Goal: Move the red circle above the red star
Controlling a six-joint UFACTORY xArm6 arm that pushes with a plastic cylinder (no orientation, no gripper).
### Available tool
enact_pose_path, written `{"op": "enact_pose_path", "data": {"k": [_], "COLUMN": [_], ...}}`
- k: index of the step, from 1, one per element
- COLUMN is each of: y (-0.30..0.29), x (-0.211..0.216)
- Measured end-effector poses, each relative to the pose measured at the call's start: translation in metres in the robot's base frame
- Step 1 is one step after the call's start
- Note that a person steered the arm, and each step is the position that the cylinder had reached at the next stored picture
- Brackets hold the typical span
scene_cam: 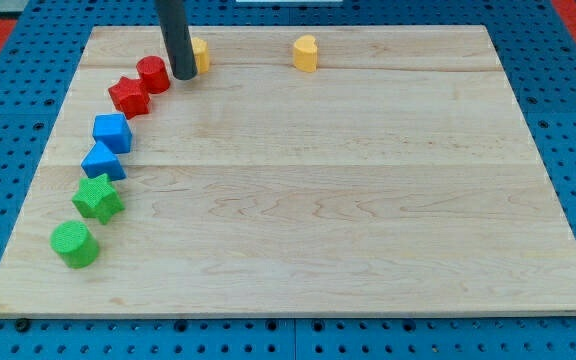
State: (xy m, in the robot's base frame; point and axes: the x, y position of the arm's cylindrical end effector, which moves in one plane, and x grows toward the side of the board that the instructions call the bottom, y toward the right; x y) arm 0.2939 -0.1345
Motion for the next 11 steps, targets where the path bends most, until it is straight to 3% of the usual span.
{"op": "enact_pose_path", "data": {"k": [2,4,11], "y": [-0.009,-0.010,-0.045], "x": [0.047,0.009,0.028]}}
